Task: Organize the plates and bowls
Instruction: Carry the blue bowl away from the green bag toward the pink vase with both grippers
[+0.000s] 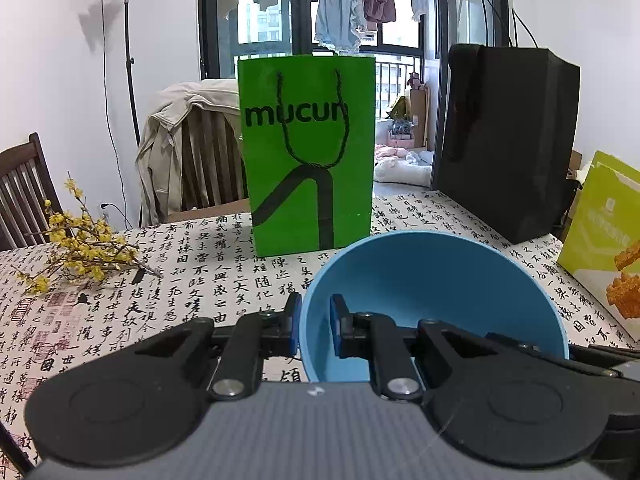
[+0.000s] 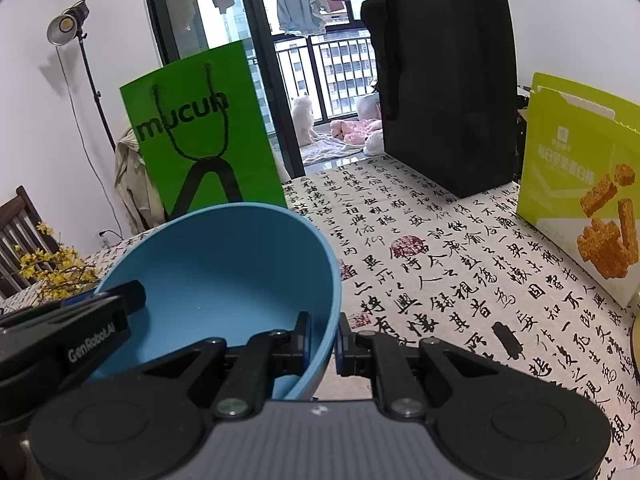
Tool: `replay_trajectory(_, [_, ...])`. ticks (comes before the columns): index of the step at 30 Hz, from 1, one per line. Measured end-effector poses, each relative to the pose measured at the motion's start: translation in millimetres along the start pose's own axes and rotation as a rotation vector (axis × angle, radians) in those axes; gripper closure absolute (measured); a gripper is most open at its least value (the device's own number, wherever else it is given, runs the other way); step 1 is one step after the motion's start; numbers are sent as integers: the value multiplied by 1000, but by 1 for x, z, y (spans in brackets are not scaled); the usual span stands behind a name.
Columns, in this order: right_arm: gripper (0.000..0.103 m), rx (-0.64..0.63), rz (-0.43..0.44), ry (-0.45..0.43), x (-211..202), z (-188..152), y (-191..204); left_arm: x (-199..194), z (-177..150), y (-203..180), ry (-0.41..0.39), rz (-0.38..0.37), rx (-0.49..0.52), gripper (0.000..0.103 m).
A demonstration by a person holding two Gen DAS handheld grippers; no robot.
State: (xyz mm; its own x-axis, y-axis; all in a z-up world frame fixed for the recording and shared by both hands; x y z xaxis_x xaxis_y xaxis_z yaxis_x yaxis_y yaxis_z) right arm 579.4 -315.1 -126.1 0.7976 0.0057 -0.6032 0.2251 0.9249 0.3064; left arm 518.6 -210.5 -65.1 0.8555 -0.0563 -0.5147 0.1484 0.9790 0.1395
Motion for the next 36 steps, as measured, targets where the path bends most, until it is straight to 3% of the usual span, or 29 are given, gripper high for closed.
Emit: replay_trajectory(36, [92, -67, 43, -56, -70, -16, 63, -82, -9, 61, -77, 32, -47, 88])
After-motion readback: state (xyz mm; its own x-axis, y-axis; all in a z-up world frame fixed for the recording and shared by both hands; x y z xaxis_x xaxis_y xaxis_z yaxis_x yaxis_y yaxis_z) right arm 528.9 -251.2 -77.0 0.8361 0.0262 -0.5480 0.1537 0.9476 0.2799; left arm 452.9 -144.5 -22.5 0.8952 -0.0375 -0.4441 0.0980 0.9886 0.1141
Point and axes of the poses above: each gripper's, at about its wrist camera, not at the fingertips, and x roughly the way its jaws point, y to its left, z to its top, the point moved 5 cm from there along x, roughly the way its jaws point, and after that the axes turned 7 degrees about x, right-handed, at the moved point
